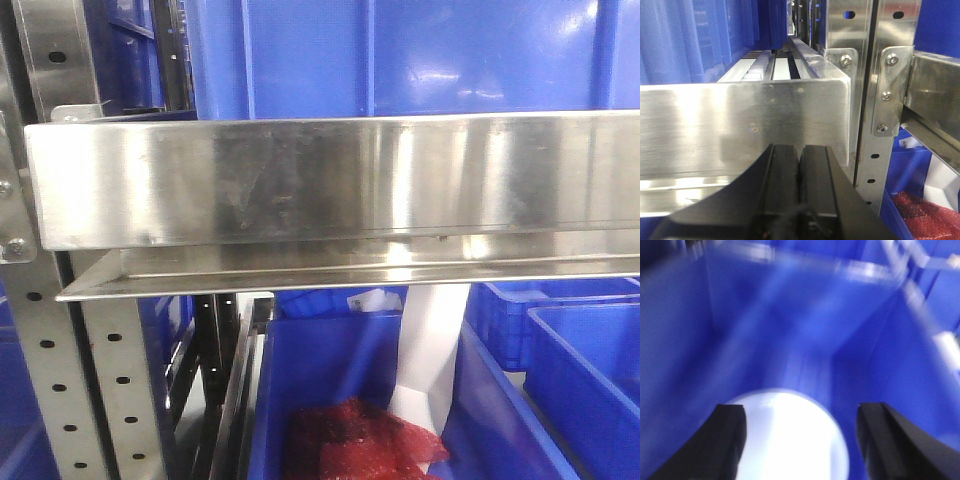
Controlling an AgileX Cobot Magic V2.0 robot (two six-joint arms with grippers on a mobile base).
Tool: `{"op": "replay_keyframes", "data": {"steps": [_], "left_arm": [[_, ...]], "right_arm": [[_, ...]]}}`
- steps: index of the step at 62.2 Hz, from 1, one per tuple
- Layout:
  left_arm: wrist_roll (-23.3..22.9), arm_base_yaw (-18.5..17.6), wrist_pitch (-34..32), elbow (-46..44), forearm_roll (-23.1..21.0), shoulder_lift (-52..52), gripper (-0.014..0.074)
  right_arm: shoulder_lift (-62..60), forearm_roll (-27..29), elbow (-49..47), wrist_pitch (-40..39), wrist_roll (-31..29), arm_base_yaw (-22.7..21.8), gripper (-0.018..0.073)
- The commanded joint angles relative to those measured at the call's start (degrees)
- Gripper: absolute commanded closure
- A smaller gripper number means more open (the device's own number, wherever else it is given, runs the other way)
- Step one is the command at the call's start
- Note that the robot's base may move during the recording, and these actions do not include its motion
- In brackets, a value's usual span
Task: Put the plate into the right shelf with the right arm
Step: 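Lower the plate into the blue bin on the shelf and release, then withdraw the open right gripper up out of the bin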
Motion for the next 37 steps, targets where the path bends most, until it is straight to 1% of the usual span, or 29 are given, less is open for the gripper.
{"op": "replay_keyframes", "data": {"steps": [1,10,15,21,34,37], "left_arm": [[-0.2,-0.3,-4.8,0.4,-0.3,-0.6,0.0643],[-0.2,-0.3,-4.8,0.4,-0.3,-0.6,0.0643],[-0.2,-0.3,-4.8,0.4,-0.3,-0.6,0.0643],[-0.2,-0.3,-4.8,0.4,-0.3,-0.6,0.0643],[-0.2,-0.3,-4.8,0.4,-0.3,-0.6,0.0643],[-0.2,-0.3,-4.8,0.4,-0.3,-0.6,0.0643]], "right_arm": [[-7.2,-1.6,-1.1,-3.3,-0.2,-0.2,0.0152],[-15.3,-1.6,3.6,-2.0,-0.2,-0.2,0.0355],[-21.2,-1.6,9.0,-2.5,-0.2,-0.2,0.0456],[-30.3,-1.6,18.8,-4.9,-0.2,-0.2,0.0538],[-49.5,-1.6,39.8,-12.2,-0.2,-0.2,0.0538],[-53.0,-1.6,43.3,-12.9,-0.2,-0.2,0.0538]]}}
